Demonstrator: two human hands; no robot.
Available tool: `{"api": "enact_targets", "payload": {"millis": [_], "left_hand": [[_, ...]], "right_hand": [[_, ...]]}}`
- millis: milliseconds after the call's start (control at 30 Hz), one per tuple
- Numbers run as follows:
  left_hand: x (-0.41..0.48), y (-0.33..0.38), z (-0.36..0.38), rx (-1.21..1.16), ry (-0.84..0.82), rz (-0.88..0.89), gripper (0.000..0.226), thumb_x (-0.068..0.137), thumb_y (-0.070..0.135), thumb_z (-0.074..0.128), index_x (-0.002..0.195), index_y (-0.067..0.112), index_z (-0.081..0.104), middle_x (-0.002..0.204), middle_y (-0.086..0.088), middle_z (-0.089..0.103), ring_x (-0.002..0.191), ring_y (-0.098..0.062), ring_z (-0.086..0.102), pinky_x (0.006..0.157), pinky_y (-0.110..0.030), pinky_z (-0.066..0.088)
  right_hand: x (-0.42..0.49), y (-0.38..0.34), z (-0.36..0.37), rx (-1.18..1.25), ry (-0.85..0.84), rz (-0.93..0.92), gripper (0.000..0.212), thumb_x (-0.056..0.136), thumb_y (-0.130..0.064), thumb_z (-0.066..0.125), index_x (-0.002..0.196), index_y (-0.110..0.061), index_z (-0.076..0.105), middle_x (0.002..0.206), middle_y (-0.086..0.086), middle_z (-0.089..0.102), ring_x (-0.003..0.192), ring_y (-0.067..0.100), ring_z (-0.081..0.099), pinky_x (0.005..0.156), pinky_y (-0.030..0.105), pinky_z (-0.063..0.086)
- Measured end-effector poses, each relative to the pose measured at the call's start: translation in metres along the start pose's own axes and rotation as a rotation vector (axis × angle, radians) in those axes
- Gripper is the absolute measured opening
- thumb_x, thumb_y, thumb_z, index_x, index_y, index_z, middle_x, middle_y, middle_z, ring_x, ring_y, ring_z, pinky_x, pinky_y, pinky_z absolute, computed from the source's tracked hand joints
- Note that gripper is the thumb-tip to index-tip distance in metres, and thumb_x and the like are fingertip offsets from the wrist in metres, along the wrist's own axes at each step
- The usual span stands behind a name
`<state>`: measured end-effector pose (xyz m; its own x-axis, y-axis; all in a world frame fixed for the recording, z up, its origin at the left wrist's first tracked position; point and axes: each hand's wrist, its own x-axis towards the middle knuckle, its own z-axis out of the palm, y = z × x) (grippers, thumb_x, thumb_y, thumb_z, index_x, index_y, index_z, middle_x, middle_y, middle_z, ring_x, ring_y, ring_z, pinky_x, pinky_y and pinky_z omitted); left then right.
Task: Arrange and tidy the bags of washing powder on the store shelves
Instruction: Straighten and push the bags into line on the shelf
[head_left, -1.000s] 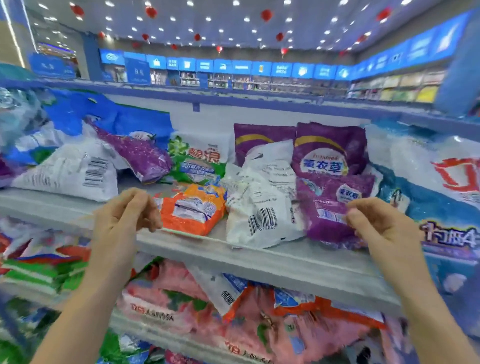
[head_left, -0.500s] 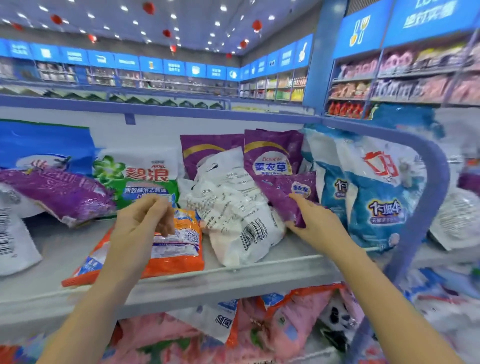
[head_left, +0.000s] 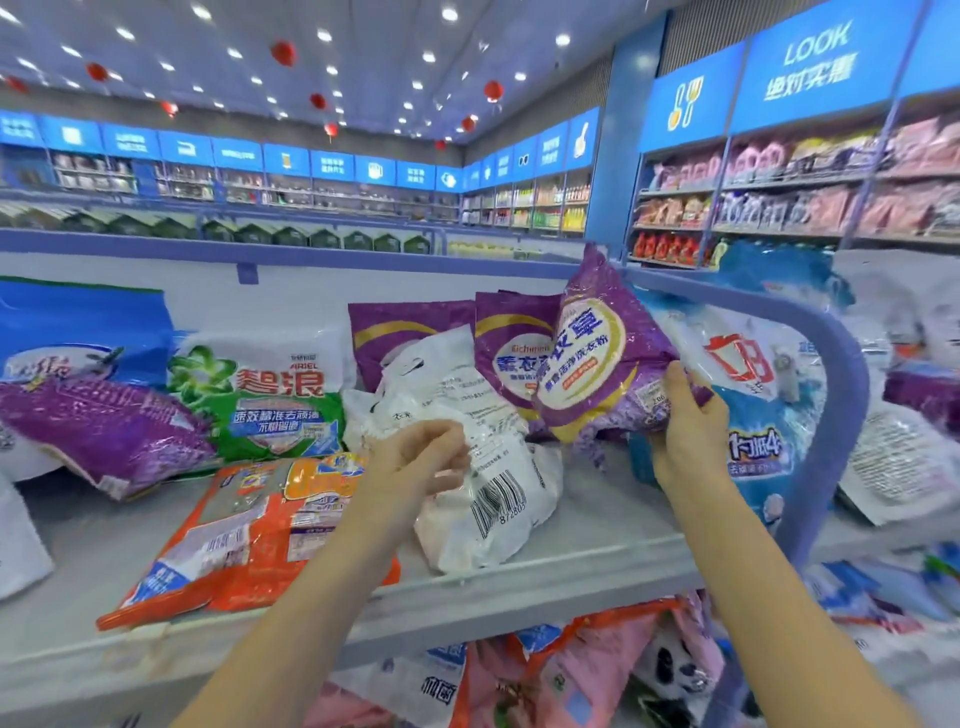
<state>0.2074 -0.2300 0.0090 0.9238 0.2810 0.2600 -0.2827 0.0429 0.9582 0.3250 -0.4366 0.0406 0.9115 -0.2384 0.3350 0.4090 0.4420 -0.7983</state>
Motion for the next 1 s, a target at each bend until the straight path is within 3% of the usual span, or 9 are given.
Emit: {"api": "enact_targets", "payload": {"millis": [167, 267, 333, 433, 500, 600, 733, 900, 1000], "left_hand": [[0.018, 0.008, 0.033, -0.129, -0.106, -0.181, 0.077, 0.054, 0.057, 0.065, 0.115, 0.01, 0.055, 0.11, -0.005, 0.065, 0.104, -0.017, 0.062, 0.096, -0.031, 0.048], [0.026, 0.018, 0.049, -0.317, -0.131, -0.191, 0.07, 0.058, 0.054, 0.063, 0.113, 0.011, 0.063, 0.104, -0.003, 0.071, 0.098, -0.019, 0.067, 0.09, -0.033, 0.052], [0.033, 0.018, 0.053, -0.392, -0.003, -0.085, 0.062, 0.064, 0.044, 0.065, 0.118, 0.013, 0.061, 0.099, 0.001, 0.074, 0.091, -0.016, 0.07, 0.078, -0.031, 0.056], [0.035, 0.011, 0.045, -0.184, 0.104, 0.151, 0.038, 0.074, 0.034, 0.066, 0.111, 0.029, 0.061, 0.101, 0.013, 0.072, 0.097, -0.008, 0.068, 0.083, -0.028, 0.054], [0.033, 0.011, 0.038, -0.04, 0.104, 0.233, 0.033, 0.073, 0.036, 0.065, 0.106, 0.035, 0.06, 0.1, 0.02, 0.071, 0.099, -0.004, 0.066, 0.085, -0.026, 0.052], [0.034, 0.017, 0.025, 0.1, 0.096, 0.358, 0.055, 0.071, 0.034, 0.069, 0.123, 0.029, 0.051, 0.109, 0.015, 0.068, 0.099, -0.001, 0.065, 0.082, -0.019, 0.053], [0.035, 0.017, 0.018, 0.274, 0.03, 0.428, 0.086, 0.079, 0.011, 0.073, 0.145, 0.032, 0.023, 0.119, 0.02, 0.058, 0.101, 0.01, 0.059, 0.077, -0.006, 0.047], [0.036, 0.006, 0.017, 0.333, 0.092, 0.374, 0.076, 0.076, 0.022, 0.076, 0.139, 0.027, 0.034, 0.114, 0.022, 0.057, 0.094, 0.018, 0.057, 0.071, -0.001, 0.044], [0.037, 0.003, 0.017, 0.333, 0.131, 0.354, 0.062, 0.084, 0.027, 0.068, 0.134, 0.036, 0.033, 0.112, 0.025, 0.054, 0.092, 0.021, 0.055, 0.071, 0.0, 0.044]], "right_hand": [[-0.011, 0.004, 0.014, 0.414, -0.078, 0.233, 0.017, 0.096, -0.022, 0.049, 0.108, -0.016, 0.06, 0.09, -0.001, 0.074, 0.079, 0.013, 0.071, 0.062, 0.034, 0.059], [-0.026, 0.018, 0.025, 0.492, -0.176, 0.393, 0.03, 0.092, -0.028, 0.048, 0.113, -0.01, 0.059, 0.093, 0.006, 0.073, 0.08, 0.017, 0.071, 0.062, 0.033, 0.059], [-0.035, 0.023, 0.028, 0.475, -0.278, 0.431, 0.045, 0.081, -0.033, 0.056, 0.116, -0.005, 0.057, 0.102, 0.012, 0.071, 0.087, 0.022, 0.069, 0.07, 0.036, 0.059], [-0.031, 0.028, 0.023, 0.336, -0.375, 0.326, 0.065, 0.063, -0.034, 0.072, 0.118, -0.003, 0.057, 0.108, 0.015, 0.069, 0.096, 0.025, 0.067, 0.08, 0.039, 0.057], [-0.022, 0.03, 0.015, 0.228, -0.404, 0.294, 0.059, 0.067, -0.025, 0.069, 0.121, -0.004, 0.057, 0.109, 0.011, 0.069, 0.098, 0.025, 0.065, 0.079, 0.035, 0.057], [-0.005, 0.024, 0.006, 0.011, -0.524, 0.243, 0.045, 0.071, -0.02, 0.07, 0.115, -0.012, 0.062, 0.098, 0.001, 0.071, 0.088, 0.018, 0.066, 0.072, 0.029, 0.055], [0.006, 0.012, 0.017, -0.217, -0.617, 0.119, 0.064, 0.063, -0.062, 0.072, 0.109, -0.019, 0.064, 0.099, -0.004, 0.072, 0.087, 0.013, 0.068, 0.075, 0.031, 0.055], [0.003, 0.012, 0.041, -0.227, -0.463, -0.114, 0.01, 0.093, -0.021, 0.056, 0.093, -0.016, 0.065, 0.074, -0.012, 0.073, 0.072, 0.005, 0.069, 0.061, 0.02, 0.054], [0.003, 0.013, 0.046, -0.279, -0.42, -0.234, 0.014, 0.091, -0.017, 0.06, 0.078, -0.018, 0.065, 0.072, -0.005, 0.07, 0.069, 0.012, 0.066, 0.063, 0.027, 0.056]]}}
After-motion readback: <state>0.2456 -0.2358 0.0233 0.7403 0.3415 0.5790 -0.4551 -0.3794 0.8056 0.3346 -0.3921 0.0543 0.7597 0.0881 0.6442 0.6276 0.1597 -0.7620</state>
